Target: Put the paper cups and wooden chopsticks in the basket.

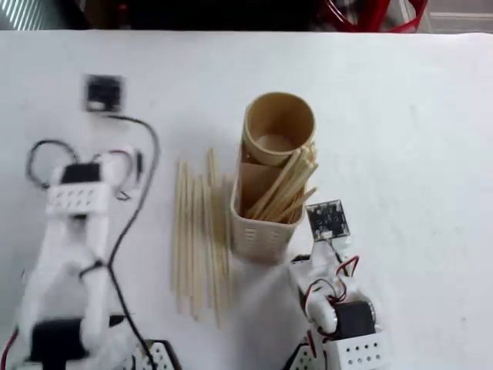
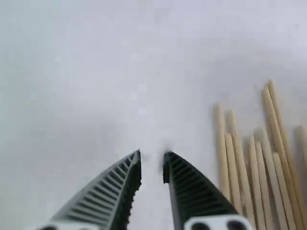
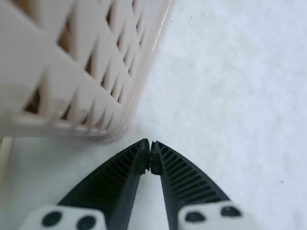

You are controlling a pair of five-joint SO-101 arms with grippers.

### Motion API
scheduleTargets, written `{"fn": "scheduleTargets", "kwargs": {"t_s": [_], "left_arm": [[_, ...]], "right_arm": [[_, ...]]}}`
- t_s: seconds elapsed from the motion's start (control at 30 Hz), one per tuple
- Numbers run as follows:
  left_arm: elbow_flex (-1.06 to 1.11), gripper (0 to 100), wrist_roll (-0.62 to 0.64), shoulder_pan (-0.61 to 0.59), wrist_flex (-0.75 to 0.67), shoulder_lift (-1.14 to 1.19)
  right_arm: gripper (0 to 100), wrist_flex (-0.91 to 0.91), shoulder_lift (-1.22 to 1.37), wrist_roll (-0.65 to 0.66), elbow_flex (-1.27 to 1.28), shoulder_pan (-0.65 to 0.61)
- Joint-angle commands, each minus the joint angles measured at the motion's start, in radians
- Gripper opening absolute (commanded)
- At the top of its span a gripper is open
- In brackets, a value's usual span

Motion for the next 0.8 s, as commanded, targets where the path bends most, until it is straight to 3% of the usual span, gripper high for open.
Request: {"fn": "scheduleTargets", "kwargs": {"t_s": [0.0, 0.5, 0.77], "left_arm": [[-0.077, 10, -0.023, 0.085, 0.017, 0.12], [-0.127, 10, -0.02, 0.176, -0.037, 0.361], [-0.192, 10, 0.015, 0.168, 0.041, 0.372]], "right_arm": [[1.9, 0.004, -0.007, 0.002, 0.009, 0.004], [1.9, 0.004, -0.007, 0.002, 0.009, 0.005], [1.9, 0.004, -0.007, 0.002, 0.009, 0.004]]}}
